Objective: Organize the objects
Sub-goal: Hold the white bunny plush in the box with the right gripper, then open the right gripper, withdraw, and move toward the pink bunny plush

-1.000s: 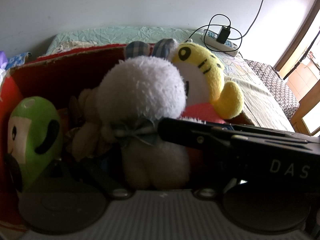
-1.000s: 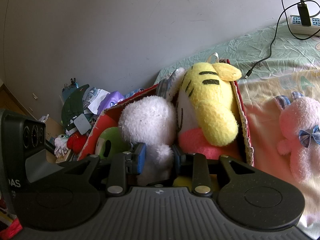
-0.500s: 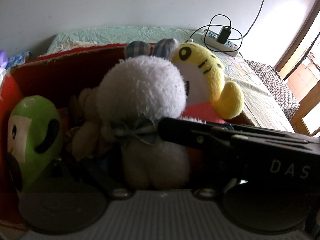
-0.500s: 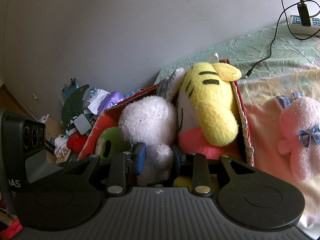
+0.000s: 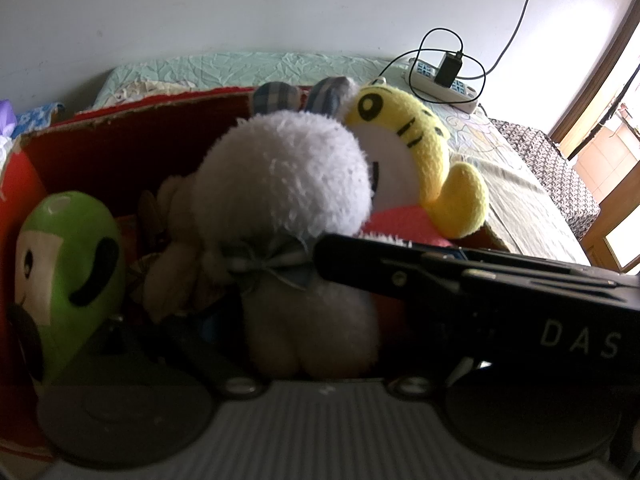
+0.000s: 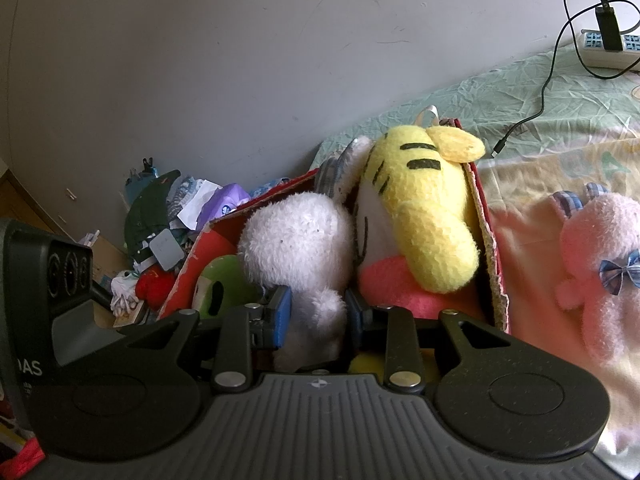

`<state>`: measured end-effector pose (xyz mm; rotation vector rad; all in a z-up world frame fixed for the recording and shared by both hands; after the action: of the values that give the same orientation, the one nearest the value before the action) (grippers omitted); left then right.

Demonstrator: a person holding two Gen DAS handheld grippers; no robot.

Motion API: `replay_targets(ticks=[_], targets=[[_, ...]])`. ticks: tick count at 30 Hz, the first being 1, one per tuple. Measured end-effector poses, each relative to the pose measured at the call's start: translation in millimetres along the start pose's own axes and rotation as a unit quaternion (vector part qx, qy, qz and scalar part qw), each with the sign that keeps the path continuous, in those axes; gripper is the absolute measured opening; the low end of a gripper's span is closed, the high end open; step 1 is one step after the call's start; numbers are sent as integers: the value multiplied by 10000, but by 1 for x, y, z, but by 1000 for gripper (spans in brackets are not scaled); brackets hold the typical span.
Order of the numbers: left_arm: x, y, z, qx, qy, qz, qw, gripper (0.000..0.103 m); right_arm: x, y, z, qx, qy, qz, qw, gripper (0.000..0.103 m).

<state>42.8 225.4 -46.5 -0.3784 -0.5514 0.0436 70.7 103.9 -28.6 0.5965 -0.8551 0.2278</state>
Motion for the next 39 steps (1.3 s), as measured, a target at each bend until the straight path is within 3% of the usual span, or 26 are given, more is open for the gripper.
replay_targets(ticks=[26, 39], targets=[[-3, -4, 2, 188, -31, 110, 9998, 88, 0, 2, -2, 131, 6, -33, 9999, 33], [-4, -17, 21, 598, -345, -89, 9976, 88, -2, 2, 13, 70, -181, -98, 9998, 39]])
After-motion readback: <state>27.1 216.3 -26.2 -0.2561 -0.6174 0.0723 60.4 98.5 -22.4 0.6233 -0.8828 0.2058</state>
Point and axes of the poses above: each gripper's, at about its wrist camera, not at the fingertips, and z roughly against the way its jaws point, y to its left, x to its top, the point moved 4 cm from there along -z, roughly the way its jaws point, and after that the axes turned 14 degrees about z, right-handed, at the moved point
